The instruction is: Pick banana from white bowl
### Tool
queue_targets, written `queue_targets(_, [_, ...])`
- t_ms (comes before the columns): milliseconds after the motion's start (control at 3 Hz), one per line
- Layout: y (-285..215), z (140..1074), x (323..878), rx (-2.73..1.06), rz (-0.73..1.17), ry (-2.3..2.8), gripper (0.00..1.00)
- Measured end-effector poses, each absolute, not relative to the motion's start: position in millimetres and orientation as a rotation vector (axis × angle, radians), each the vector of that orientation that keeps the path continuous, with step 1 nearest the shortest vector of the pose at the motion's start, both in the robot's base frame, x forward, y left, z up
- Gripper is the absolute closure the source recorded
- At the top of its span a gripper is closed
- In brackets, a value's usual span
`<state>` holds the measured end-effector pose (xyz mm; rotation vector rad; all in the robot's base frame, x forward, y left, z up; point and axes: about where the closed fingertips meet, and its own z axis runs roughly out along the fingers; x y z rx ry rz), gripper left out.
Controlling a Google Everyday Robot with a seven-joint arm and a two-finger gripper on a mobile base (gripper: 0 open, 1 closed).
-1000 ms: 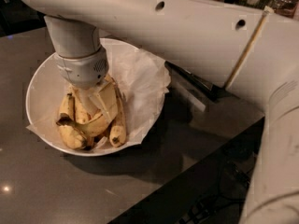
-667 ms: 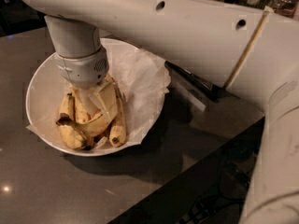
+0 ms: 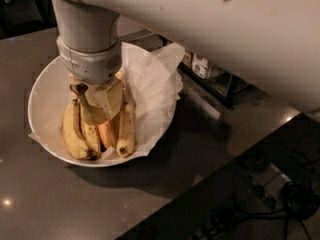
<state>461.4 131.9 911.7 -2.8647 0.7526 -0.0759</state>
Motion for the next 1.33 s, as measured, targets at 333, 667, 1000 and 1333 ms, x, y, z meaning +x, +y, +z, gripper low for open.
queue_targets(333, [133,991,446,-2.656,-0.334,0.682,1.0])
queue_targets(667, [129,1033,428,-2.56,-0.446,0.643,1.0])
queue_targets(1000, [129,1033,428,-2.56,-0.446,0.643,1.0])
queue_targets(1333, [129,1033,428,-2.559,-0.446,0.643,1.0])
